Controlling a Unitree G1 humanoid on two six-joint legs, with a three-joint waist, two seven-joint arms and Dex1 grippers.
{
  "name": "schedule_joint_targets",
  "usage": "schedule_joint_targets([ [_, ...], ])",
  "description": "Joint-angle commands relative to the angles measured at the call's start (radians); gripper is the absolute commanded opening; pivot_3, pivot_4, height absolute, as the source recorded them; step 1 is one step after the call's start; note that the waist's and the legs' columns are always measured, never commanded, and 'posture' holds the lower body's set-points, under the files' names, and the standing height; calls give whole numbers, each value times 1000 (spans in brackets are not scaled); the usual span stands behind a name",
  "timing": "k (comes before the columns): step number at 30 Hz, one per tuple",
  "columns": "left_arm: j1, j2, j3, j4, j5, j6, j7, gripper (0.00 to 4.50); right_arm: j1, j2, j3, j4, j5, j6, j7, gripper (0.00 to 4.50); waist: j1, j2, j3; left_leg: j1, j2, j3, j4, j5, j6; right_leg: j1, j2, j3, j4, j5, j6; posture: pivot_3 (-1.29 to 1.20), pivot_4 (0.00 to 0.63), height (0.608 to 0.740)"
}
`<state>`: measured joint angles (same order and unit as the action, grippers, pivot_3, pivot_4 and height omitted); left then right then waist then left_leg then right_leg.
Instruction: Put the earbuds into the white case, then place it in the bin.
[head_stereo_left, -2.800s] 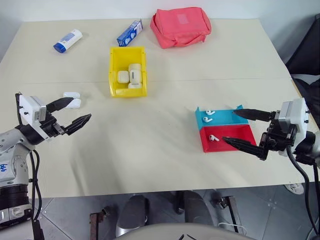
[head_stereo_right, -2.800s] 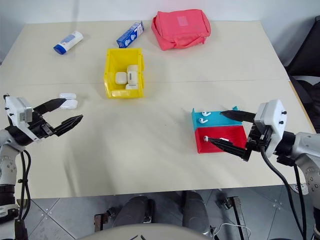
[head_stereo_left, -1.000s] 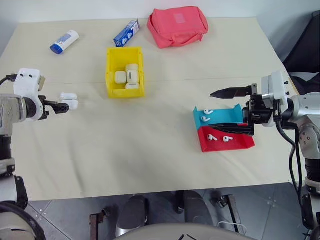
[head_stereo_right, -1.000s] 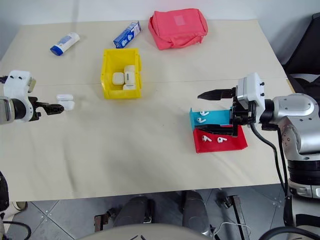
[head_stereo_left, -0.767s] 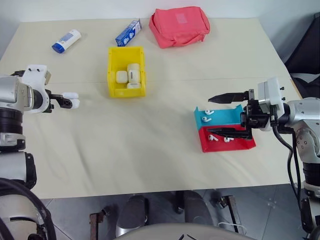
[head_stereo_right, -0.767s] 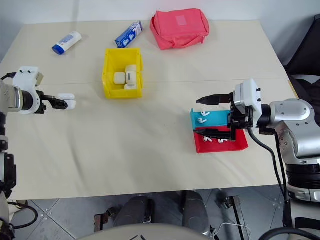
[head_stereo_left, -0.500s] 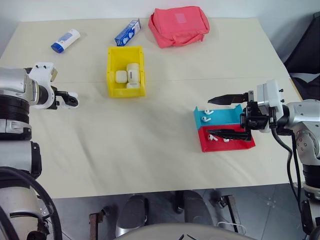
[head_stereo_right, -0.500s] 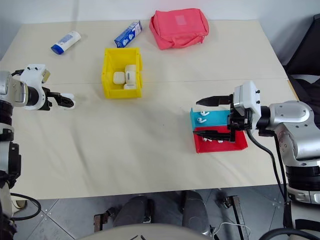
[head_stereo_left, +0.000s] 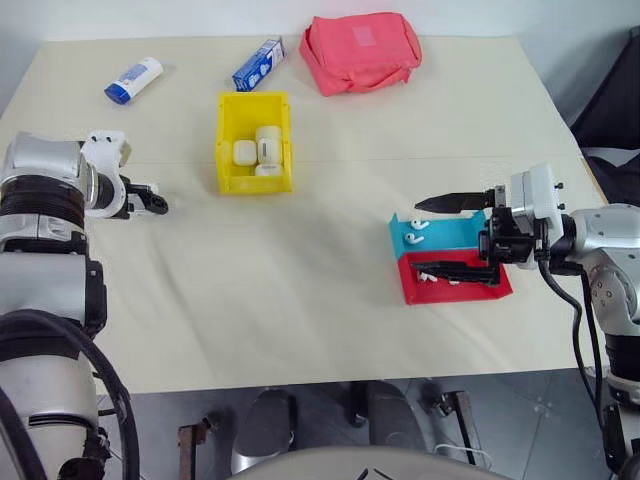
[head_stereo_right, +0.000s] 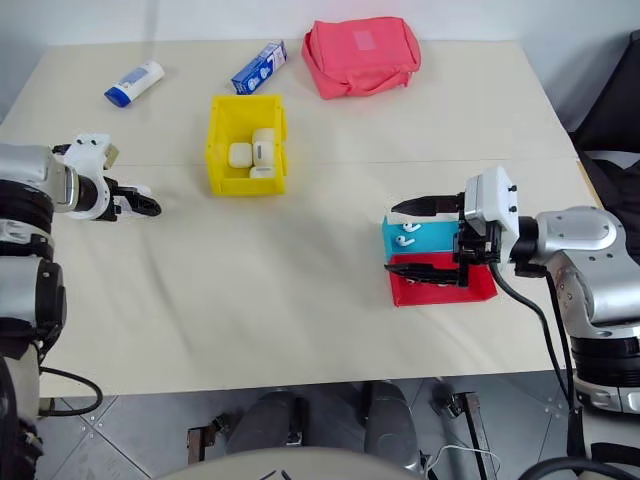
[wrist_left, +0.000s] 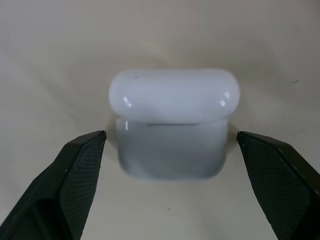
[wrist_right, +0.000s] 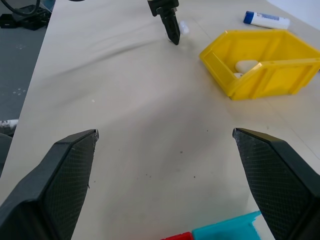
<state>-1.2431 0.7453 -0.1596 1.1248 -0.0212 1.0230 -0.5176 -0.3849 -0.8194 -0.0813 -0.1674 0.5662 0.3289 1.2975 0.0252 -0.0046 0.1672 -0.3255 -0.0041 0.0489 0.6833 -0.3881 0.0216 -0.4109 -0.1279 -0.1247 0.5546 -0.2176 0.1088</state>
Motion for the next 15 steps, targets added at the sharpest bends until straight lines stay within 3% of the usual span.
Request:
schedule_joint_targets([
  [1,-32,-11,17,39,28,-3,1,4476,4,-14,-25,-41,13,1,-6,4500,0,0,0,0,0,0,0,0,0,0,0,0,0,0,0,0,150,740],
  [8,-36,-23,13,67,65,16,-10,4476,14,-19,-29,-49,10,4,-12,4500,1,0,0,0,0,1,0,0,0,0,-1,0,0,0,1,0,150,740],
  [15,-30,-16,36,85,83,5,17,2792,13,-26,-32,-38,-5,-2,-21,4500,-2,0,0,2,0,1,0,0,0,0,-1,0,1,0,1,0,150,740],
])
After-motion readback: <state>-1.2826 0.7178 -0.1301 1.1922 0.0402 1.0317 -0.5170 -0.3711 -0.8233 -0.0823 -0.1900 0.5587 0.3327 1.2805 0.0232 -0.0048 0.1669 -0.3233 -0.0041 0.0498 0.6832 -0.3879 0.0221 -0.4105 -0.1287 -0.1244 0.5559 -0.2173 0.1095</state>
